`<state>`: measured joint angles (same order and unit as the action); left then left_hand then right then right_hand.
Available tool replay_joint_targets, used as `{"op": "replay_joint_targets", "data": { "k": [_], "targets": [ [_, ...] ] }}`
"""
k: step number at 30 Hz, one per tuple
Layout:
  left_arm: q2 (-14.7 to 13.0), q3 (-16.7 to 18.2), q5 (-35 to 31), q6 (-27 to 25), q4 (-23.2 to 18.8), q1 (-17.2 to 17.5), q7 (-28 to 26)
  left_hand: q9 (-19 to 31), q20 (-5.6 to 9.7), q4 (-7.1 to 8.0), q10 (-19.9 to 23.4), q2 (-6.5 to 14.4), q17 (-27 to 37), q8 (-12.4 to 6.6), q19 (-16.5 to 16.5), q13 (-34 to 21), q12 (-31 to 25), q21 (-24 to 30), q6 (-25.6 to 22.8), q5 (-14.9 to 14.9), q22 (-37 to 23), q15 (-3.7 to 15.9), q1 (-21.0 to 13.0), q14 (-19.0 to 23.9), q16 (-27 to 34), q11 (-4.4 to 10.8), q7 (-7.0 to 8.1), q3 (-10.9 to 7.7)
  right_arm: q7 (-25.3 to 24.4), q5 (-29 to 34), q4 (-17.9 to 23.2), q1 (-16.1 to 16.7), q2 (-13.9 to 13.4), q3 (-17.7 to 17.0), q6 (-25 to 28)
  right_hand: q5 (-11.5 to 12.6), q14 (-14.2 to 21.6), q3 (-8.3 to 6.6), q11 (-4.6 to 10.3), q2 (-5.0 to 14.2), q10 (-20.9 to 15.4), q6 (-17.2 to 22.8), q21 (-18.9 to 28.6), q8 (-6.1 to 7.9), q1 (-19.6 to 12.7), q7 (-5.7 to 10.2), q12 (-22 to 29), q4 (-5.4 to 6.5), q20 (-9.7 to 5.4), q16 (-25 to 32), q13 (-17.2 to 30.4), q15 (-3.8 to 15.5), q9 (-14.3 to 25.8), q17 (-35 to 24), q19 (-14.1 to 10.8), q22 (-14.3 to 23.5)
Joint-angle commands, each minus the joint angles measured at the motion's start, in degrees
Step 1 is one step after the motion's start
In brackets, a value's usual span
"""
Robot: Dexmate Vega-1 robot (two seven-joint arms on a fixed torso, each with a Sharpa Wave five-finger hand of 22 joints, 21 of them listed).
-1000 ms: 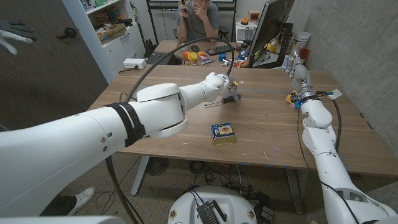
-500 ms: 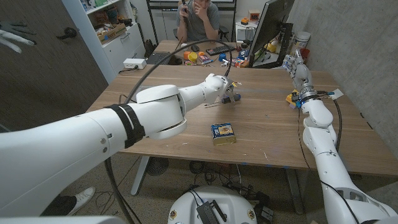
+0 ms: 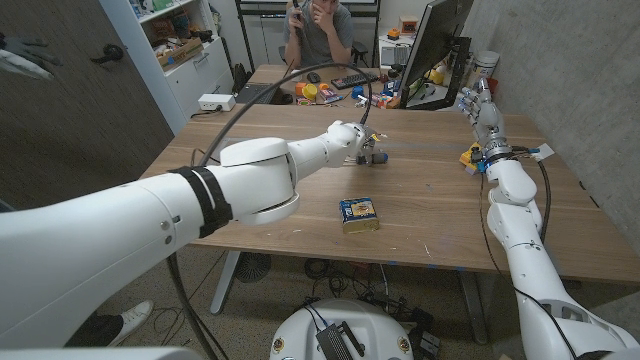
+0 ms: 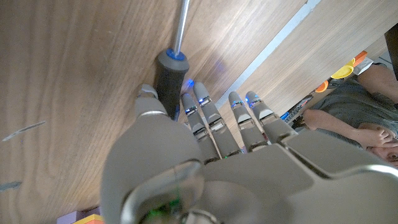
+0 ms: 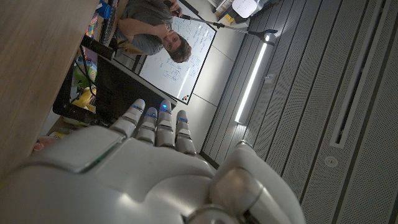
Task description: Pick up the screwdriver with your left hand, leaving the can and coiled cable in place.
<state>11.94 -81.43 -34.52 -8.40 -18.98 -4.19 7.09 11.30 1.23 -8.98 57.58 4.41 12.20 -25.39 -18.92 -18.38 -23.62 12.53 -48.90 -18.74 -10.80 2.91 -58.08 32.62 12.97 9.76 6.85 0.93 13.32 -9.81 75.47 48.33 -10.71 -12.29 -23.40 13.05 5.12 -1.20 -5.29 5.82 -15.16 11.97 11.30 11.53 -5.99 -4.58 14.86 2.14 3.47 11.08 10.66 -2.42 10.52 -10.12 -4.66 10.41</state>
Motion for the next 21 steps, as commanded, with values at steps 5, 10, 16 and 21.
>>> {"op": "replay_joint_targets", "data": {
  "k": [5,10,16,21],
  "targets": [
    [0.77,-5.51,7.05,1.35,2.45,-1.07,-3.44,1.31,0.58,-0.37,10.49,4.37,0.95,-4.38,-1.31,-2.01,-3.45,0.61,-12.83,3.40,-0.35,10.08,-10.99,7.44,0.55,2.24,2.60,-5.50,-0.32,-0.73,-0.47,-0.28,-0.01,-0.96,0.31,0.02,1.06,0.25,2.43,-0.57,-0.99,0.29,0.46,-0.16,0.18,1.38,0.39,-0.10,-0.48,0.07,-0.03,2.07,0.11,-0.20,-0.97,0.01],
    [-0.33,-1.12,5.97,-0.17,0.49,-1.31,-3.13,1.52,0.98,-0.45,11.78,3.75,1.08,-5.73,-1.60,-1.67,-3.77,0.61,-15.29,4.43,-0.27,10.15,-12.01,8.99,0.37,2.02,2.01,-6.48,-0.38,-0.42,-0.59,-0.43,-0.25,-0.91,0.45,-0.01,1.71,0.36,5.04,-0.67,-2.22,0.83,0.42,-0.11,0.23,2.70,0.54,-0.20,-0.76,0.00,-0.05,3.37,0.11,-0.20,-1.19,0.00],
    [-8.22,6.25,-0.75,-9.67,-16.67,1.53,1.19,1.07,1.32,-0.52,13.02,2.90,1.11,-6.22,-1.93,-1.22,-4.03,0.58,-16.67,5.48,-0.17,10.13,-12.83,9.97,0.01,1.93,1.98,-7.25,0.02,-0.18,-0.08,-0.64,-0.50,-0.53,0.55,0.01,1.61,0.46,3.83,-0.75,-2.49,1.39,0.28,-0.06,0.31,2.32,0.37,-0.27,-0.65,-0.23,-0.04,2.63,0.13,-0.22,-1.03,0.00],
    [-13.75,11.32,-6.45,-14.14,-28.89,4.15,4.58,-0.04,1.44,-0.37,13.86,2.20,1.14,-6.01,-2.07,-0.62,-4.06,0.48,-17.66,6.26,-0.14,10.11,-13.30,10.62,-0.44,1.92,1.48,-7.99,0.03,-0.03,0.00,-0.94,-0.47,-0.37,0.15,0.06,2.54,0.53,6.03,-0.78,-4.19,2.85,0.26,0.31,0.33,3.52,0.78,-0.37,-0.74,-0.05,-0.01,3.90,0.15,-0.25,-1.12,0.00]
  ]
}}
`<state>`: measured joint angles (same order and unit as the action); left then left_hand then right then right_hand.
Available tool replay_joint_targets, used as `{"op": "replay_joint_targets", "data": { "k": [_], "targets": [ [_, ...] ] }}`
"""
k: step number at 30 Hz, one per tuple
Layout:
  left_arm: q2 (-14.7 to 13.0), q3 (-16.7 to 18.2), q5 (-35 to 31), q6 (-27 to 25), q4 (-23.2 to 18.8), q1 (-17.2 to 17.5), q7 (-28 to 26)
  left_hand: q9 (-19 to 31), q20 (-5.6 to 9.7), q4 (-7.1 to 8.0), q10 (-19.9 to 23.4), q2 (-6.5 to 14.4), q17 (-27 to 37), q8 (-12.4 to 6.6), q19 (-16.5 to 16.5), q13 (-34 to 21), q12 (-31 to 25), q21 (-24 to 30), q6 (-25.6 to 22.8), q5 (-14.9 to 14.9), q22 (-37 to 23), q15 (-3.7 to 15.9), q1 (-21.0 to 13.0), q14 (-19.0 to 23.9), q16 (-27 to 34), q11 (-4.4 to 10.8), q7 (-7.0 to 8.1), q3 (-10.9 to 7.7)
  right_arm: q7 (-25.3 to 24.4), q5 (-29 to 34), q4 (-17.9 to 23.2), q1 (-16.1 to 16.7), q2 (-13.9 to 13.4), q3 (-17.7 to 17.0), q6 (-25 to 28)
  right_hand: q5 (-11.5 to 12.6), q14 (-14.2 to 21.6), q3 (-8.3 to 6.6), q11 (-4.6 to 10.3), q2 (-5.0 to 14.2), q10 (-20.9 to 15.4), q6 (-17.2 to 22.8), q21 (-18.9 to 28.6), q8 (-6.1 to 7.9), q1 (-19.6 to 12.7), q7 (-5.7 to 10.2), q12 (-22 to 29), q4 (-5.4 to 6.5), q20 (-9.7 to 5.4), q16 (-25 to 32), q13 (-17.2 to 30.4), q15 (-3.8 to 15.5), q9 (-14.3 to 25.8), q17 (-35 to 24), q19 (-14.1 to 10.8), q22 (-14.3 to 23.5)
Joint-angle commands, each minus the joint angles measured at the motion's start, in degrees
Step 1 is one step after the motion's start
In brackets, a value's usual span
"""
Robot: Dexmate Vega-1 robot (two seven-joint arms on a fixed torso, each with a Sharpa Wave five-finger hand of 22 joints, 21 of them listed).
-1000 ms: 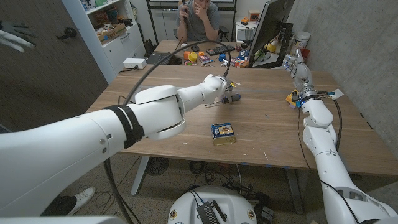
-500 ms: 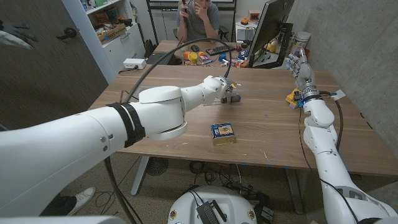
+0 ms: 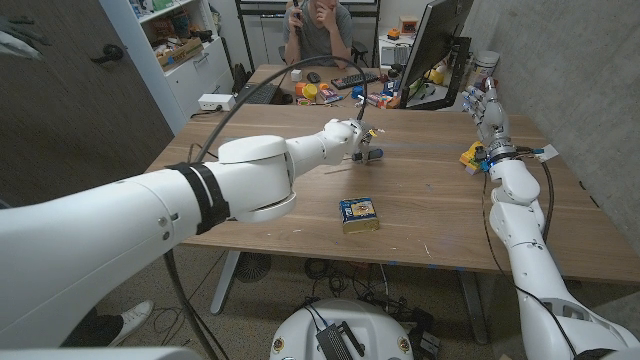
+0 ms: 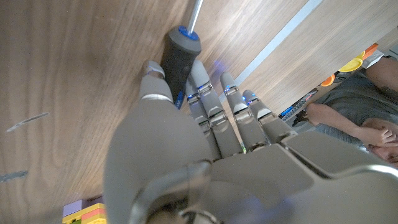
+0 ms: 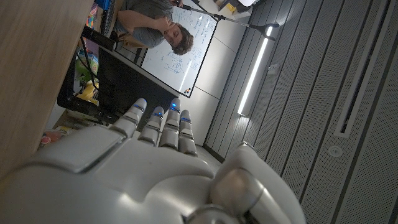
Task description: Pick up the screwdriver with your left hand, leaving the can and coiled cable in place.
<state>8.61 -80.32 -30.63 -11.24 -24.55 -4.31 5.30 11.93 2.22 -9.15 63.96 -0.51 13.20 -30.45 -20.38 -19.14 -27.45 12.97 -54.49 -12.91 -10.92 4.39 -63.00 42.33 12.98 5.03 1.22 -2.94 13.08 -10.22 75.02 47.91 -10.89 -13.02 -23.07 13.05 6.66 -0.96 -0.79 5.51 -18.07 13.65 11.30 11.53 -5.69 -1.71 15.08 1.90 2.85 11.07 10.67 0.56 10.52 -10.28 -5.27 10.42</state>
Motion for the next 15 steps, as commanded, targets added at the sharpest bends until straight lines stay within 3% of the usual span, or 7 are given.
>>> {"op": "replay_joint_targets", "data": {
  "k": [1,3,9,15],
  "targets": [
    [-11.44,11.34,-11.11,-12.02,-25.62,4.78,6.68,-0.82,0.43,-0.18,7.64,7.00,0.14,-0.90,-0.61,0.15,-0.30,0.02,-12.23,0.51,-0.02,8.63,-8.41,0.97,-0.52,6.65,6.95,-4.22,0.31,0.49,0.32,-0.58,-0.33,0.43,-0.32,0.08,1.02,0.31,1.02,-0.48,-1.29,1.23,0.26,0.29,0.02,0.66,0.51,-0.14,-0.12,-0.08,-0.02,0.94,0.16,-0.09,-0.53,0.00],
    [-13.13,13.33,-12.54,-13.26,-29.55,5.55,7.48,-1.05,0.39,-0.07,7.91,6.90,0.16,-0.73,-0.60,0.16,-0.42,-0.03,-12.33,0.65,-0.02,8.60,-8.40,1.13,-0.63,6.66,6.78,-4.43,0.33,0.66,0.43,-0.53,-0.39,0.59,-0.11,0.14,0.72,0.34,-0.50,-0.50,-0.54,1.11,0.24,0.12,0.02,0.24,0.09,-0.19,-0.12,-0.26,-0.01,0.17,0.16,-0.10,-0.53,0.00],
    [-16.82,18.88,-15.86,-16.97,-39.96,7.47,8.32,-1.41,0.35,0.12,8.39,6.49,0.18,-0.38,-0.57,0.14,-0.68,-0.13,-12.70,0.89,-0.01,8.57,-8.31,1.46,-0.88,6.68,6.82,-4.86,0.48,0.97,0.68,-0.44,-0.48,1.00,0.46,0.35,0.08,0.30,-2.98,-0.37,-0.54,1.61,0.13,0.14,-0.08,-0.75,-0.11,-0.29,0.01,-0.53,0.04,-1.10,0.19,-0.13,-0.29,0.01],
    [-18.18,22.61,-18.39,-18.70,-46.41,7.20,8.86,-1.57,0.21,0.37,8.66,6.22,0.19,0.09,-0.52,0.28,-0.75,-0.22,-12.72,1.04,-0.03,8.54,-8.00,1.56,-1.13,6.68,7.03,-5.24,0.73,1.35,0.86,-0.50,-0.78,1.38,0.97,0.80,-0.77,0.04,-4.85,0.02,0.67,0.93,0.02,-0.25,-0.49,-2.19,-0.77,-0.50,0.30,-0.75,0.09,-2.38,0.22,-0.15,0.02,0.02]
  ]
}}
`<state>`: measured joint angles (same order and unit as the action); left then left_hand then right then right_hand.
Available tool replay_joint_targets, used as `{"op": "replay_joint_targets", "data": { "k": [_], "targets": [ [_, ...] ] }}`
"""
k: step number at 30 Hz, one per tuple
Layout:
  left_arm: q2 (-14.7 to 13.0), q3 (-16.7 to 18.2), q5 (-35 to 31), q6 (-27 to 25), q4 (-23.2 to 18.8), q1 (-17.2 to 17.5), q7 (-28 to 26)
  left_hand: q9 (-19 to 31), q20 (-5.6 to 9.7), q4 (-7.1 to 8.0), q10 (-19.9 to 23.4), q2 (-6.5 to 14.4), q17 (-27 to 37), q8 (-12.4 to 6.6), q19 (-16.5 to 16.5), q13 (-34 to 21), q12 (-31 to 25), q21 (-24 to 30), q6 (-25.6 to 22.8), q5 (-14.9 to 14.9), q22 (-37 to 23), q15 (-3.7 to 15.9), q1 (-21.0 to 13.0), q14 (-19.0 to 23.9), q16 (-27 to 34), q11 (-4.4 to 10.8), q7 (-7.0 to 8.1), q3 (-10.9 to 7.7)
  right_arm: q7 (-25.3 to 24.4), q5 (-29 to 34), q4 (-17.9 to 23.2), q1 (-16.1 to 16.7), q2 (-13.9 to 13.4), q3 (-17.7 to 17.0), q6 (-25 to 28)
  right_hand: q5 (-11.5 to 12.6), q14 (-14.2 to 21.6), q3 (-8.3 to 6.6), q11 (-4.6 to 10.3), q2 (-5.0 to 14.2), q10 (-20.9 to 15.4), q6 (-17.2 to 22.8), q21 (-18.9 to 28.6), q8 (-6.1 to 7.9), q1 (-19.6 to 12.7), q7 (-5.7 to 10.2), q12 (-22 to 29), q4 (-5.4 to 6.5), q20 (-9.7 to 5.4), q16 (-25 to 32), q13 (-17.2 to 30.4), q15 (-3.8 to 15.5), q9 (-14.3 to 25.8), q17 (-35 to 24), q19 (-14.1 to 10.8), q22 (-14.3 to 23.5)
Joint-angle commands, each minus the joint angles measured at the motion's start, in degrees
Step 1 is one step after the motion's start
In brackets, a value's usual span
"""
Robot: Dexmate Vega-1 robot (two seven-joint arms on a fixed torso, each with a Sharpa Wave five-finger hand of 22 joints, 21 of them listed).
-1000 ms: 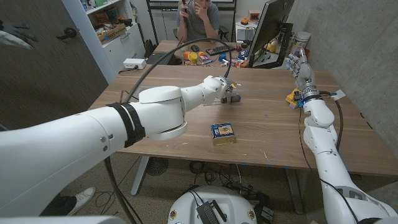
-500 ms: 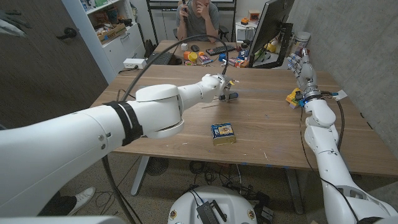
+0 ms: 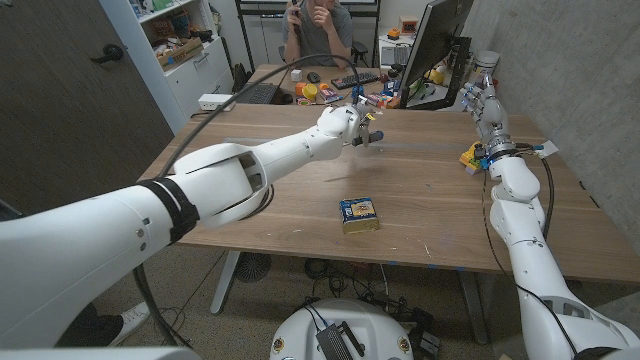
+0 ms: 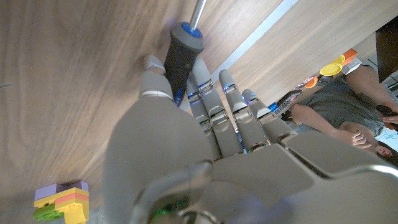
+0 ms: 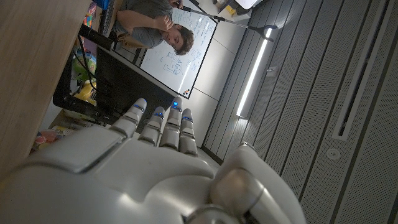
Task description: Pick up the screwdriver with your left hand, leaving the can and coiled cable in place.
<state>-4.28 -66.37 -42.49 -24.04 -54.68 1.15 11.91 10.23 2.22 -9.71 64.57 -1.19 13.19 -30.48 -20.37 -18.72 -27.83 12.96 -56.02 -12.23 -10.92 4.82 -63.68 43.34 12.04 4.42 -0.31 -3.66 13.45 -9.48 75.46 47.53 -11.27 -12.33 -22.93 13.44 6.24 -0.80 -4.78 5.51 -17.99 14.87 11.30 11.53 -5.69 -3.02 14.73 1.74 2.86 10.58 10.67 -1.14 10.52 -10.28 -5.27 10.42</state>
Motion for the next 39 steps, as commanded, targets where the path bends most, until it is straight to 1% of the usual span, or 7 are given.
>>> {"op": "replay_joint_targets", "data": {
  "k": [1,10,16,24,25,34,39],
  "targets": [
    [-5.57,8.90,-7.14,-6.06,-17.40,1.61,2.38,0.11,0.15,0.98,8.15,6.85,0.21,0.29,-0.51,-0.20,-0.46,-0.24,-11.05,0.39,-0.03,8.11,-7.24,0.57,-0.24,7.30,8.45,-4.61,0.43,0.65,0.36,-0.16,-0.44,0.75,0.86,0.45,-0.43,-0.15,-0.93,0.06,0.75,-0.48,0.02,-0.33,-0.53,-1.04,-0.48,-0.35,0.32,-0.27,0.10,-0.73,0.23,-0.16,0.05,0.02],
    [-6.22,11.98,-9.15,-6.71,-24.80,-0.24,4.95,0.11,-0.06,1.30,8.08,6.60,0.25,1.45,-0.46,-0.20,-0.50,-0.32,-9.71,0.56,-0.07,8.09,-6.62,0.53,-0.49,7.38,8.57,-5.15,0.92,1.08,0.17,-0.38,-0.58,1.52,1.26,0.77,-1.06,-0.39,-1.30,0.36,1.86,-1.16,-0.05,-0.57,-0.90,-1.94,-1.02,-0.52,0.46,-0.34,0.14,-1.08,0.26,-0.17,0.32,0.02],
    [-6.29,12.55,-11.43,-7.74,-28.79,-2.42,6.77,0.30,-0.09,1.41,7.76,6.56,0.28,1.84,-0.40,-0.05,-0.34,-0.36,-9.77,0.73,-0.10,8.10,-6.29,0.41,-0.64,7.38,8.66,-5.75,0.97,1.34,-0.07,-0.47,-0.52,1.94,1.77,0.92,-1.30,-0.52,-1.40,0.53,2.19,-1.70,-0.04,-0.73,-1.10,-2.15,-1.19,-0.61,0.48,-0.33,0.16,-1.15,0.27,-0.18,0.37,0.03],
    [-8.02,12.54,-14.49,-8.83,-35.24,-4.26,9.81,0.35,0.23,1.21,7.97,6.39,0.30,1.88,-0.41,-0.04,-0.44,-0.38,-10.26,0.86,-0.10,8.20,-6.39,0.38,-0.70,7.38,8.69,-6.36,0.93,1.68,-0.98,-0.86,-0.35,2.36,1.28,1.05,-1.57,-0.66,-1.33,0.71,2.62,-2.12,-0.04,-0.81,-1.30,-2.25,-1.39,-0.69,0.46,-0.33,0.17,-1.28,0.28,-0.18,0.44,0.03],
    [-8.02,12.53,-14.54,-8.84,-35.25,-4.27,9.84,0.28,0.19,1.10,8.06,6.30,0.30,2.06,-0.39,-0.02,-0.48,-0.39,-10.21,0.91,-0.10,8.17,-6.49,0.36,-0.72,7.38,8.40,-6.60,0.93,1.68,-1.00,-0.86,-0.35,2.37,1.26,1.06,-1.58,-0.68,-1.35,0.73,2.60,-2.14,-0.05,-0.80,-1.32,-2.24,-1.39,-0.70,0.50,-0.32,0.18,-1.24,0.28,-0.19,0.46,0.03],
    [-9.55,13.22,-15.56,-10.10,-38.17,-4.11,11.32,0.15,0.22,1.02,8.15,5.99,0.30,2.35,-0.34,0.16,-0.44,-0.43,-10.66,1.04,-0.09,8.13,-6.46,0.31,-0.75,7.37,8.60,-7.24,0.54,2.14,-1.26,-1.05,-0.37,2.53,1.16,1.16,-1.66,-0.78,-1.47,0.84,2.69,-2.18,-0.05,-0.76,-1.48,-2.32,-1.44,-0.77,0.46,-0.28,0.18,-1.26,0.28,-0.19,0.52,0.04],
    [-10.01,12.81,-16.04,-10.49,-38.20,-3.81,11.99,0.12,0.25,1.01,8.30,5.82,0.31,2.54,-0.32,0.28,-0.44,-0.45,-10.81,1.08,-0.08,8.13,-6.39,0.32,-0.75,7.34,8.62,-7.60,0.38,2.38,-0.77,-0.81,-0.40,2.70,1.69,1.21,-1.69,-0.83,-1.45,0.88,2.66,-2.16,-0.04,-0.72,-1.56,-2.36,-1.45,-0.81,0.43,-0.26,0.19,-1.26,0.28,-0.19,0.53,0.04]
  ]
}}
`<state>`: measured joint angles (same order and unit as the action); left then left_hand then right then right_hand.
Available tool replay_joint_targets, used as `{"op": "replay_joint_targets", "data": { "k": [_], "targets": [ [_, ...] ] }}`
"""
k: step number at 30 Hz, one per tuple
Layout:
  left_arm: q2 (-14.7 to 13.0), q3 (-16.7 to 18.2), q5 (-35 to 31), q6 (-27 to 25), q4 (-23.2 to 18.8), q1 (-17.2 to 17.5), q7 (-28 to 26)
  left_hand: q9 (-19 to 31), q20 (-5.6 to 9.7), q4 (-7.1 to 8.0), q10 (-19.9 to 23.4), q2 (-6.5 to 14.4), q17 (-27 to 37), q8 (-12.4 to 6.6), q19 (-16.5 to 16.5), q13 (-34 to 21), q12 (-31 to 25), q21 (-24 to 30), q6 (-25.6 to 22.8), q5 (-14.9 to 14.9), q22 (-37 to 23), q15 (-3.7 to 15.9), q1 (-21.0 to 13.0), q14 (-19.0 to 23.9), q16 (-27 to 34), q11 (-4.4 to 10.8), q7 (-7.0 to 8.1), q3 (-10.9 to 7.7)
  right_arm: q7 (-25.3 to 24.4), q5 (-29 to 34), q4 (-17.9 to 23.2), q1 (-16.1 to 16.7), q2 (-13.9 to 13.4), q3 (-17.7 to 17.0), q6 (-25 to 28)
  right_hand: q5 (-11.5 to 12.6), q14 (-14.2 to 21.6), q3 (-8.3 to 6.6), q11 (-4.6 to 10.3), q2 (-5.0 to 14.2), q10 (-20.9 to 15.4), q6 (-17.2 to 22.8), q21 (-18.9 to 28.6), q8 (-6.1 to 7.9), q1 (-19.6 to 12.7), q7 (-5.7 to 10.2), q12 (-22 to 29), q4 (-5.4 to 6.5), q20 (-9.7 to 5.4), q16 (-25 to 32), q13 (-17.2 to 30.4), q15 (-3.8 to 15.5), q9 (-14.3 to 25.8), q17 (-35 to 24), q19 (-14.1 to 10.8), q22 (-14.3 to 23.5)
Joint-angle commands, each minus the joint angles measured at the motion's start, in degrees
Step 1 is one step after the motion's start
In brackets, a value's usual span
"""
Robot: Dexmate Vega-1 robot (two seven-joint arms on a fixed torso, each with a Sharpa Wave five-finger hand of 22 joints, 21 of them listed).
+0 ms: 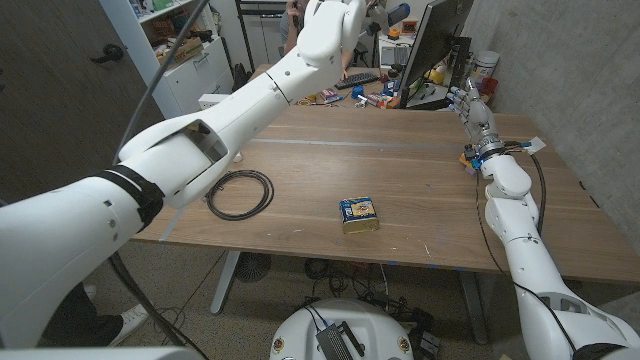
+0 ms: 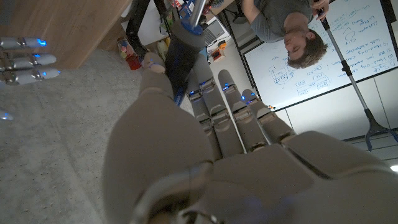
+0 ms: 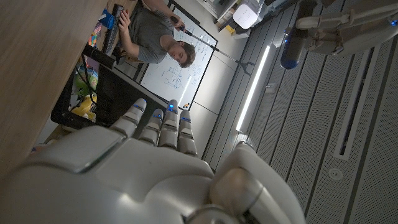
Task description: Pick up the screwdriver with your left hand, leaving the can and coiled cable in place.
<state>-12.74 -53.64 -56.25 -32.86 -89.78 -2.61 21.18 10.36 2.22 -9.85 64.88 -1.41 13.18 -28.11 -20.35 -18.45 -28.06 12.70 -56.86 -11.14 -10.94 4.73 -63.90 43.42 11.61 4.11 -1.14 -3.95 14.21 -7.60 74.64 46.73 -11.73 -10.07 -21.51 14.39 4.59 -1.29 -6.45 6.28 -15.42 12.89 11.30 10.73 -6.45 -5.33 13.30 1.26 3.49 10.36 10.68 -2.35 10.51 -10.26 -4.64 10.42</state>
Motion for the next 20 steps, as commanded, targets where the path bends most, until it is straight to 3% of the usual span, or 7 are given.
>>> {"op": "replay_joint_targets", "data": {
  "k": [1,20],
  "targets": [
    [-1.69,0.10,-2.28,-1.72,-3.21,0.02,2.82,-0.01,0.28,1.14,8.04,6.01,0.32,0.15,-0.34,0.00,-0.24,-0.18,-10.09,0.00,-0.07,8.23,-6.16,0.24,-0.32,7.64,9.42,-7.35,-0.46,0.62,0.05,-0.01,0.05,0.46,0.24,0.27,-0.03,-0.35,0.19,0.12,0.09,-0.22,-0.05,0.08,-0.81,-0.01,-0.02,-0.34,-0.15,-0.03,0.18,-0.05,0.28,-0.20,-0.09,0.04],
    [-1.67,0.14,-1.37,-1.44,-1.03,0.59,2.78,0.08,0.15,1.22,8.27,5.33,0.32,1.04,-0.06,0.15,-0.32,-0.28,-10.25,0.07,-0.08,8.22,-5.62,-0.02,-0.39,7.65,9.65,-8.88,-0.84,1.03,-0.11,-0.32,-0.33,0.36,0.52,0.46,-0.07,-0.45,0.21,0.15,0.05,-0.18,-0.04,0.18,-1.05,0.01,-0.05,-0.48,-0.18,0.06,0.19,-0.02,0.28,-0.20,0.01,0.04]
  ]
}}
